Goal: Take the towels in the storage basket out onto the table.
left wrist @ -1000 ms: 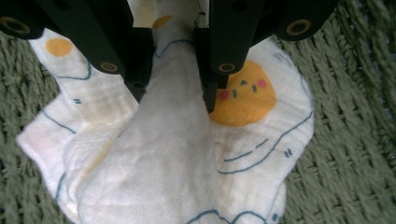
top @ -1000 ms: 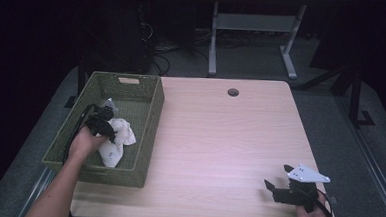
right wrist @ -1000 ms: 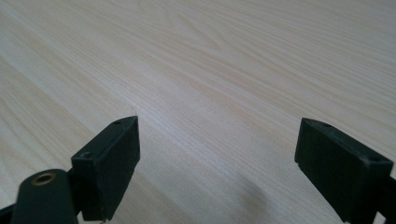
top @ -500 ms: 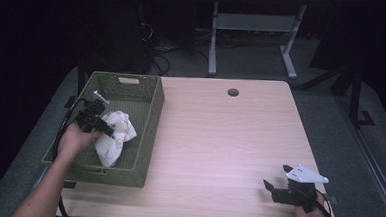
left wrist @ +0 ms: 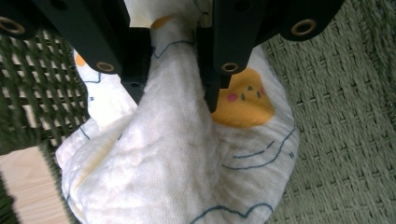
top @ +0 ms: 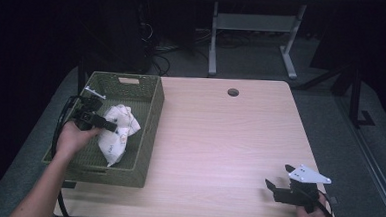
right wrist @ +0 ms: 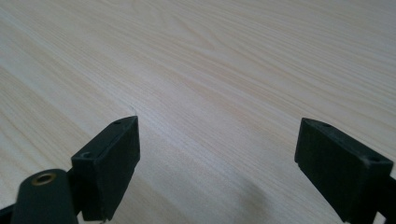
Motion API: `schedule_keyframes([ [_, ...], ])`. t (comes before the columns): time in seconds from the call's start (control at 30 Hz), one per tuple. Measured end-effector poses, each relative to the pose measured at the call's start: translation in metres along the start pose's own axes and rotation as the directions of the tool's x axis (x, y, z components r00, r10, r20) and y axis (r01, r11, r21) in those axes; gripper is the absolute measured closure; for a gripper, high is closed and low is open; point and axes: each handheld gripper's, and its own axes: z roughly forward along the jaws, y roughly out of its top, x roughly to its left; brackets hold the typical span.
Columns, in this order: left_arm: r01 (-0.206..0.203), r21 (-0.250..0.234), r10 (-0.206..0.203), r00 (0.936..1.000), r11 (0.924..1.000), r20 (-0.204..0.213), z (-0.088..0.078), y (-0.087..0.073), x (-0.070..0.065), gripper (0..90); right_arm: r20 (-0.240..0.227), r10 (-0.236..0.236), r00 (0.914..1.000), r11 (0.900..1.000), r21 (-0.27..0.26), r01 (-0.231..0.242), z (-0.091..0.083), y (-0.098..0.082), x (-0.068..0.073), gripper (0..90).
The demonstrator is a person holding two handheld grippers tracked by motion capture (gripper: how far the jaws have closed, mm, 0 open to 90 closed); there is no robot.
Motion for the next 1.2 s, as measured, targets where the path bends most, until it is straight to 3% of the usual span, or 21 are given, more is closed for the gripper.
schedule_keyframes([
  [0.2, 0.004, -0.031, -0.003, 0.9995, 0.9995, 0.032, -0.011, 0.0, -0.002, 72.6, 0.002, -0.001, 1.0, 1.0, -0.001, 0.001, -0.001, 0.0, 0.0, 13.7],
  [0.27, 0.015, -0.044, -0.013, 0.998, 0.9989, 0.062, -0.014, -0.001, 0.0, 72.6, 0.002, 0.003, 1.0, 1.0, -0.002, -0.003, 0.0, 0.0, 0.0, 13.7],
  [0.43, 0.022, -0.049, -0.019, 0.9974, 0.9986, 0.069, -0.016, -0.002, 0.001, 72.6, 0.005, 0.001, 1.0, 1.0, -0.001, -0.001, 0.0, 0.0, 0.0, 13.7],
  [0.53, 0.041, -0.07, -0.033, 0.9944, 0.9967, 0.101, -0.019, -0.003, 0.002, 72.5, 0.007, 0.004, 1.0, 1.0, -0.001, -0.004, 0.0, 0.0, 0.0, 13.7],
  [0.6, 0.056, -0.077, -0.044, 0.9891, 0.9955, 0.14, -0.021, -0.003, 0.004, 72.5, 0.011, 0.003, 0.9999, 1.0, -0.001, -0.003, 0.0, 0.001, 0.0, 13.7],
  [1.2, 0.088, -0.124, -0.06, 0.9751, 0.9884, 0.214, -0.055, -0.001, 0.008, 72.3, 0.016, -0.001, 0.9999, 1.0, -0.006, 0.001, 0.0, 0.003, 0.002, 13.7],
])
